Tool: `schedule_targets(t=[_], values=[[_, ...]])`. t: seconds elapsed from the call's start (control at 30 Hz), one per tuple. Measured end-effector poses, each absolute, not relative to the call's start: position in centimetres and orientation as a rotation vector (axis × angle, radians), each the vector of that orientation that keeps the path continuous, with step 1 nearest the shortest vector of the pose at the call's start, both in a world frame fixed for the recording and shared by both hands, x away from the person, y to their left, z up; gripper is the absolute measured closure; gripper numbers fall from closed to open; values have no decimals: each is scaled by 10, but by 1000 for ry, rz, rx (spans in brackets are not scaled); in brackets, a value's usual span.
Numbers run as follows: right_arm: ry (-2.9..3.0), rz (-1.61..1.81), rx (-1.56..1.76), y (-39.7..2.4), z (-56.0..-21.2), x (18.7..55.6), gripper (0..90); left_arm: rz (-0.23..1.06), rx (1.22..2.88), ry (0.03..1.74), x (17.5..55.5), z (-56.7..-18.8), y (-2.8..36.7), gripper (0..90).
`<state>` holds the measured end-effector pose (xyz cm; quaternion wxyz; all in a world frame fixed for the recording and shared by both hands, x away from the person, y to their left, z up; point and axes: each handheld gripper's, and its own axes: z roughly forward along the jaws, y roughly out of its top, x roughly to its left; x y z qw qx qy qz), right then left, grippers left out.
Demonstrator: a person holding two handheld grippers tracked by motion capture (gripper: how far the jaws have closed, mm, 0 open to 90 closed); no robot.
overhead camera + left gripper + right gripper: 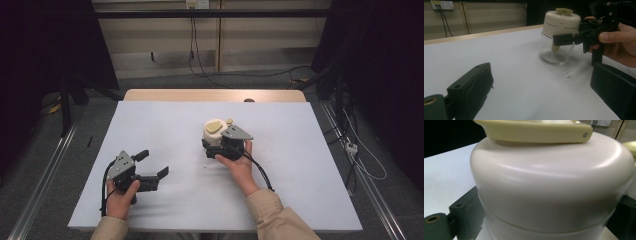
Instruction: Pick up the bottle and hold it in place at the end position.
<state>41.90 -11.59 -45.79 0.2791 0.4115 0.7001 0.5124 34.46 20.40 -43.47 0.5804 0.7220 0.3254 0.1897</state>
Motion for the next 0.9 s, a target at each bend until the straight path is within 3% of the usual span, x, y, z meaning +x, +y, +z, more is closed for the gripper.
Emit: schedule_targets(t=[0.9], values=[[1887,1381,1116,-117,-458,420,56,343,1673,751,364,-422,178,39]])
